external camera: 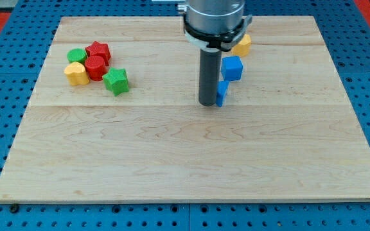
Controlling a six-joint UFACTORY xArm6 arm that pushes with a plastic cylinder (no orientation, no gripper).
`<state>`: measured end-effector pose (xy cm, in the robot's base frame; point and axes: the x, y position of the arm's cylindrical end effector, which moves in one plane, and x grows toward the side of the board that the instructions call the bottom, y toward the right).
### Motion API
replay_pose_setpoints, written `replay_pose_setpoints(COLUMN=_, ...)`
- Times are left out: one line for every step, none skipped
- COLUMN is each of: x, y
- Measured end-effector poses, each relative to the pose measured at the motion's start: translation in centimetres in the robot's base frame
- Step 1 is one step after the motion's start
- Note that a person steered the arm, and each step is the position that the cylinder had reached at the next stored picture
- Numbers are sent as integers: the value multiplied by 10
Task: Move your arm in between the yellow hexagon and red star
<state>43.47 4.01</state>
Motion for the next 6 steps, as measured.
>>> replay_pose_setpoints(x=-22, y=-74)
replay_pose_setpoints(x=-89, y=-45)
replay_pose_setpoints(x=-99, y=11)
replay_pose_setpoints(x=-98, y=-36)
replay_pose_setpoints(x=-97, y=-79)
replay_pose_setpoints(x=-133, y=-52)
